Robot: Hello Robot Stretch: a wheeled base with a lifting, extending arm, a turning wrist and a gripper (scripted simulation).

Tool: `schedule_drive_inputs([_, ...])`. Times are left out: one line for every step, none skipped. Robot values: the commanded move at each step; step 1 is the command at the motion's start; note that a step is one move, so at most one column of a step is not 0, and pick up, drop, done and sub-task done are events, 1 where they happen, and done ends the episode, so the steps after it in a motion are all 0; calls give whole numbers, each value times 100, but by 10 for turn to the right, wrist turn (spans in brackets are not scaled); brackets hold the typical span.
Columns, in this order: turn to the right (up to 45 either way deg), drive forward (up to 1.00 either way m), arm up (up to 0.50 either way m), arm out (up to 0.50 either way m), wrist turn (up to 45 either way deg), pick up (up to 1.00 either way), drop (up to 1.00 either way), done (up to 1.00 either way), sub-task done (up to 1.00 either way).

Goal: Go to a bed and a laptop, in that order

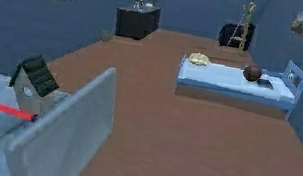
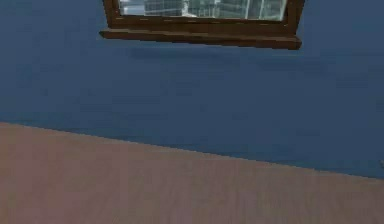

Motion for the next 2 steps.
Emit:
schedule_drive_inputs([-420,0,0,0,0,0,0,0,0])
schedule_drive_inputs([0,0,0,0,0,0,0,0,100])
